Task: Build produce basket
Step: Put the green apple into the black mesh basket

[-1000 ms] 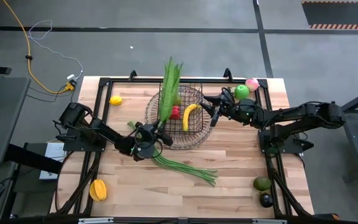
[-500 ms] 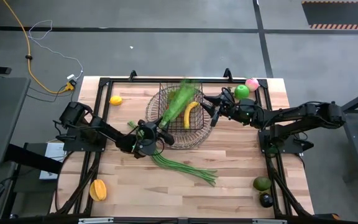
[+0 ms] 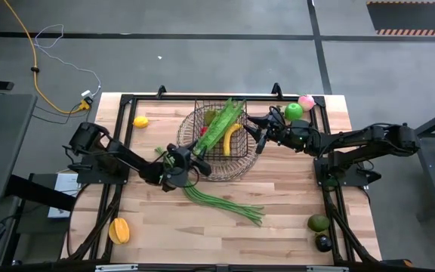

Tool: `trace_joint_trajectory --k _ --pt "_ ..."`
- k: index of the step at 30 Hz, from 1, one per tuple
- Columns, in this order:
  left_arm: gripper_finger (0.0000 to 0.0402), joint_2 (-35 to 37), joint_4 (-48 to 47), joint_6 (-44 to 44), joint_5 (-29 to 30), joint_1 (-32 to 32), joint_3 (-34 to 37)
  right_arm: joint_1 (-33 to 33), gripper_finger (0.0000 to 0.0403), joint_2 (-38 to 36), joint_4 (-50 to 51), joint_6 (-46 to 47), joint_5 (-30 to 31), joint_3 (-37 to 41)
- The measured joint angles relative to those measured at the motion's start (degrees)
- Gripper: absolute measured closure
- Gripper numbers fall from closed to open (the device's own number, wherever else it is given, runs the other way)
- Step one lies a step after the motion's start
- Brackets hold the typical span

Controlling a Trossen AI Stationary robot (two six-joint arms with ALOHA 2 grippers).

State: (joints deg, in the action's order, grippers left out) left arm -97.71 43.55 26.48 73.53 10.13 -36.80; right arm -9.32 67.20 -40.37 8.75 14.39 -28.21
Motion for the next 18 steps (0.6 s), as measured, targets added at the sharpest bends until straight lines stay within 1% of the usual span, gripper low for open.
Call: trace_joint_trajectory --k 7,10,13,16,18 --pt "0.0202 3.9 -0.1 -4.6 -3.2 0.0 0.0 0.0 0.0226 0.0 0.0 0.0 0.0 0.0" --pt "0.0202 6.2 -0.3 -9.7 -4.7 0.1 0.0 0.0 0.0226 0.0 0.2 0.0 0.0 0.0" --pt "0.0202 11.3 -0.5 -20.3 -5.3 0.5 0.0 0.0 0.0226 0.0 0.4 0.0 0.0 0.0" --pt "0.0202 19.4 -0.5 -32.4 -5.4 1.5 0.0 0.0 0.0226 0.0 0.5 0.0 0.0 0.0" --pt "0.0202 25.2 -2.1 -38.8 -6.6 2.5 0.0 0.0 0.0226 0.0 0.6 0.0 0.0 0.0"
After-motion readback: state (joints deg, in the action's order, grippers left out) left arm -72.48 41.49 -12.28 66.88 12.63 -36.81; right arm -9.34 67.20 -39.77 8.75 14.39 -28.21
